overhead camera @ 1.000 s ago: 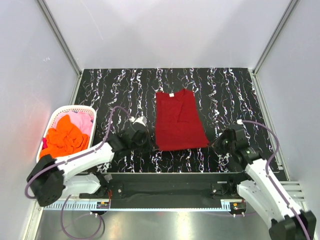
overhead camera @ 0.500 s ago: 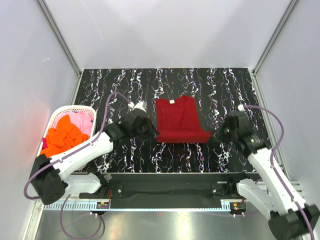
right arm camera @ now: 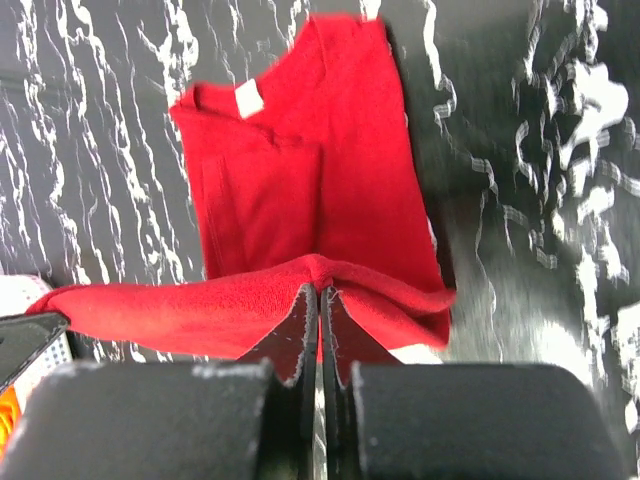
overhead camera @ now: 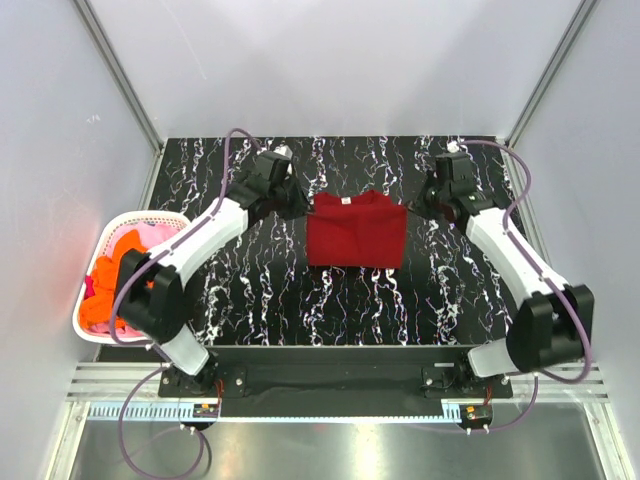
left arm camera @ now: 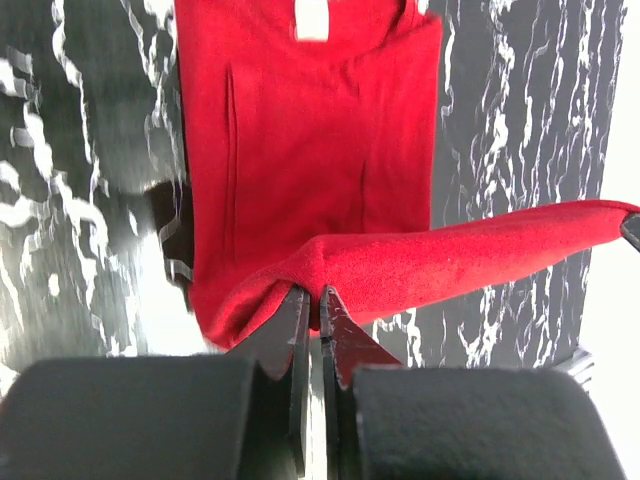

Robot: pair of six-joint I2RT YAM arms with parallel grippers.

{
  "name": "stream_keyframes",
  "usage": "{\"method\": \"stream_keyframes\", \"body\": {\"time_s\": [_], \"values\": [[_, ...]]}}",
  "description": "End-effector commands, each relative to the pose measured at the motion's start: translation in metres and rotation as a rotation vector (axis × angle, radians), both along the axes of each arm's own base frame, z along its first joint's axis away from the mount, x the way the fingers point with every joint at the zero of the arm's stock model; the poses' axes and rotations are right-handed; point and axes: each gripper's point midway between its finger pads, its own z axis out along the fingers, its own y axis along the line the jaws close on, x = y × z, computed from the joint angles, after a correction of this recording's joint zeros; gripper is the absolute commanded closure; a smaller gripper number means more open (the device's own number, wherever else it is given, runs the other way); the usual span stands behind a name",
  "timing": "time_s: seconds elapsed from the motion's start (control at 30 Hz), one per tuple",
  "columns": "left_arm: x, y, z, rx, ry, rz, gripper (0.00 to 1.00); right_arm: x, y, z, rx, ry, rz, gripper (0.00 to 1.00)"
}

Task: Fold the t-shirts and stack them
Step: Fold the tshirt

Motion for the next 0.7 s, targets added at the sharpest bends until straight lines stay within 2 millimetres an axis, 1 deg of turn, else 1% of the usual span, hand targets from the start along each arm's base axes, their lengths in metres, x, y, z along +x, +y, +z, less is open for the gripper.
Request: {"method": "stream_keyframes", "body": {"time_s": [0.0, 0.03, 0.07, 0.1, 0.13, 0.17, 0.2, 0.23, 0.27, 0.3, 0.33, 0.37, 0.4, 0.43, 0.47, 0.53, 0.57, 0.6, 0.63, 0.67], "values": [[0.046, -0.009, 0.022, -0.056, -0.104, -0.056, 1.00, 0.041, -0.003, 0.022, 0.009, -0.092, 0.033, 1.00], [0.055, -0.009, 0.022, -0.064, -0.106, -0.058, 1.00, 0.048, -0.006, 0.019, 0.017, -0.089, 0.033, 1.00], [0.069, -0.006, 0.030, -0.080, -0.128, -0.049, 1.00, 0.054, -0.002, 0.021, 0.042, -0.099, 0.055, 1.00], [0.079, -0.009, 0.023, -0.096, -0.120, -0.059, 1.00, 0.066, -0.005, 0.014, 0.050, -0.087, 0.056, 1.00], [0.087, -0.009, 0.024, -0.109, -0.131, -0.060, 1.00, 0.073, -0.004, 0.011, 0.061, -0.082, 0.065, 1.00], [0.103, -0.009, 0.034, -0.132, -0.177, -0.061, 1.00, 0.080, -0.001, 0.010, 0.075, -0.087, 0.081, 1.00], [0.110, -0.012, 0.019, -0.135, -0.160, -0.078, 1.00, 0.091, -0.001, -0.002, 0.083, -0.072, 0.085, 1.00], [0.118, -0.013, 0.016, -0.142, -0.160, -0.083, 1.00, 0.098, 0.002, -0.007, 0.097, -0.070, 0.102, 1.00], [0.132, -0.012, 0.024, -0.160, -0.189, -0.086, 1.00, 0.102, 0.007, -0.011, 0.119, -0.062, 0.125, 1.00], [0.140, -0.017, 0.002, -0.170, -0.152, -0.107, 0.98, 0.114, 0.008, -0.023, 0.123, -0.046, 0.129, 1.00], [0.149, -0.019, -0.001, -0.178, -0.160, -0.119, 0.97, 0.121, 0.009, -0.028, 0.128, -0.043, 0.134, 0.99], [0.164, -0.021, 0.012, -0.202, -0.207, -0.137, 0.96, 0.127, 0.012, -0.032, 0.141, -0.045, 0.150, 0.98], [0.174, -0.023, -0.017, -0.187, -0.174, -0.145, 0.93, 0.139, 0.013, -0.043, 0.139, -0.035, 0.151, 0.97], [0.188, -0.026, -0.008, -0.198, -0.210, -0.151, 0.89, 0.148, 0.010, -0.046, 0.131, -0.048, 0.136, 0.94], [0.196, -0.027, -0.036, -0.201, -0.168, -0.159, 0.85, 0.159, 0.010, -0.057, 0.131, -0.040, 0.128, 0.91], [0.211, -0.026, -0.042, -0.209, -0.175, -0.157, 0.80, 0.173, 0.007, -0.063, 0.150, -0.039, 0.136, 0.85], [0.224, -0.021, -0.032, -0.220, -0.210, -0.146, 0.78, 0.180, 0.006, -0.064, 0.154, -0.043, 0.134, 0.81], [0.231, -0.018, -0.043, -0.214, -0.205, -0.136, 0.77, 0.192, 0.005, -0.069, 0.156, -0.049, 0.132, 0.79], [0.237, -0.014, -0.039, -0.211, -0.221, -0.125, 0.75, 0.196, 0.007, -0.070, 0.162, -0.051, 0.150, 0.79], [0.243, -0.003, -0.038, -0.211, -0.225, -0.108, 0.74, 0.204, 0.003, -0.069, 0.160, -0.058, 0.151, 0.77]]}}
